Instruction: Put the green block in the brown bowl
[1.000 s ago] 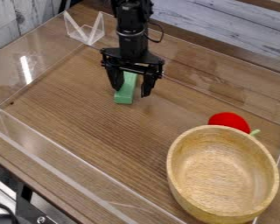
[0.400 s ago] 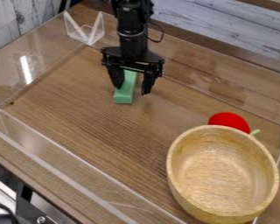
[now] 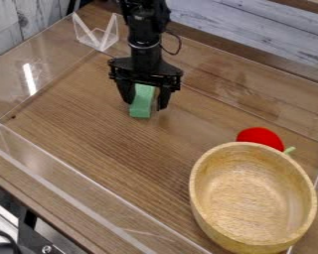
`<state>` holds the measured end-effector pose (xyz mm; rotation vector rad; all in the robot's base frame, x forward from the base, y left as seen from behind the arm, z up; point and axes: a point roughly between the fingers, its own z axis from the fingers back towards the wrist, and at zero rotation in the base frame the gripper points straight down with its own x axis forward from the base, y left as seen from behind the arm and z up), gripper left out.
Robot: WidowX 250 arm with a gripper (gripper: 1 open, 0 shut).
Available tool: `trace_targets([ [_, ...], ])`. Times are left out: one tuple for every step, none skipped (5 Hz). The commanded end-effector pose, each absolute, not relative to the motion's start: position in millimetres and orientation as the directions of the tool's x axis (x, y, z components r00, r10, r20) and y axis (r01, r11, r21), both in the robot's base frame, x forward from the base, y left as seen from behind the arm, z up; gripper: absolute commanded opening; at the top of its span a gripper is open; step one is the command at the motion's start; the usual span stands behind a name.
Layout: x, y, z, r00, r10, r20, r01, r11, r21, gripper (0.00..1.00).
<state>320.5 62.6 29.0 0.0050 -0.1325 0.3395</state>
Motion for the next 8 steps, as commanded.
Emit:
trace_targets([
  [325,47,38.1,0.924,0.339,0.178,-0.339,0.940,-0.033,1.00],
  [331,33,51.9,0.932,0.316,0.179,-0.313,0.949,-0.045,1.00],
  [341,31,59.8,0.935,0.304,0.182,-0.301,0.953,-0.046,1.00],
  [344,26,56.9,0.938,0.298,0.177,-0.296,0.954,-0.040,0.00],
  [345,36,59.3,0.944,0.280,0.176,-0.277,0.960,-0.038,0.00],
  [355,47,75.1,0.947,0.255,0.193,-0.250,0.967,-0.050,0.00],
  [370,44,76.9,0.942,0.269,0.199,-0.263,0.963,-0.060,0.00],
  [373,43,72.4,0.940,0.284,0.187,-0.279,0.959,-0.051,1.00],
])
